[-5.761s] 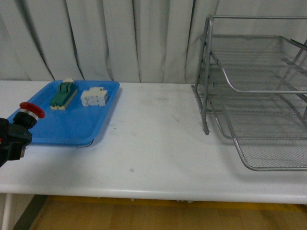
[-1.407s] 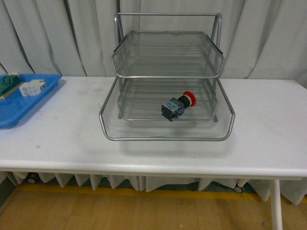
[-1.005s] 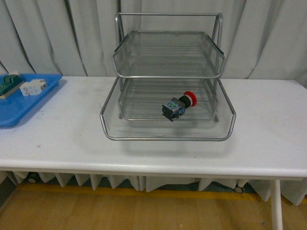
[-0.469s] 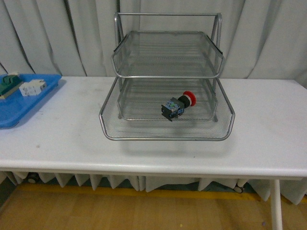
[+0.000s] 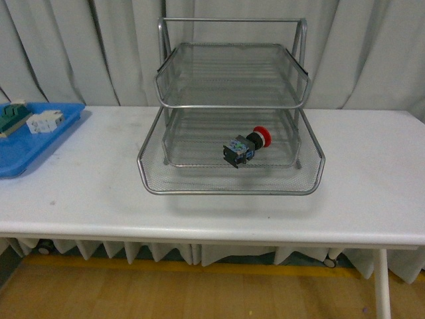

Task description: Place button on rack with both arms

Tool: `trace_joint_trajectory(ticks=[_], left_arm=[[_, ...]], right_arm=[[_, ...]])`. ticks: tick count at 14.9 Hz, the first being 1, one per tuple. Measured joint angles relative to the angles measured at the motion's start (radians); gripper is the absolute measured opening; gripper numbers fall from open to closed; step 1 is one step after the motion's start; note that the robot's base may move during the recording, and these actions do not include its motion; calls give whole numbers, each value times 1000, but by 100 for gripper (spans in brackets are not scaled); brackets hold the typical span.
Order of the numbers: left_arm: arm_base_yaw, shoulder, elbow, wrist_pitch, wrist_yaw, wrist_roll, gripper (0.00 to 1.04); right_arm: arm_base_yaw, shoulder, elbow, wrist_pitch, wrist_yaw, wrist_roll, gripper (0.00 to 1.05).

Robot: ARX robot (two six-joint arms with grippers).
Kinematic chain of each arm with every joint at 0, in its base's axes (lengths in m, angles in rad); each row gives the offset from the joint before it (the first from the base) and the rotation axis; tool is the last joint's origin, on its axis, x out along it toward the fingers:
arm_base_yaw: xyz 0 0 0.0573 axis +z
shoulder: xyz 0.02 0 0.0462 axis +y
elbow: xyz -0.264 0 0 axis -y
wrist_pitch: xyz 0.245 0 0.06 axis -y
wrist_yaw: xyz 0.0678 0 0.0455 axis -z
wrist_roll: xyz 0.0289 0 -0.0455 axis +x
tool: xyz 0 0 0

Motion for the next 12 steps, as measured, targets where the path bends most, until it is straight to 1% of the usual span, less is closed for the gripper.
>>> trace_joint_trajectory(ticks=[4, 6, 12], left_arm=[[0, -74, 0, -70, 0, 0, 2], [0, -233, 0, -257, 0, 0, 2], [0, -238, 0, -249, 0, 0, 2]], right_arm=[[0, 0, 0, 0, 0, 0, 98], [0, 0, 0, 0, 0, 0, 98], [0, 0, 0, 0, 0, 0, 98]])
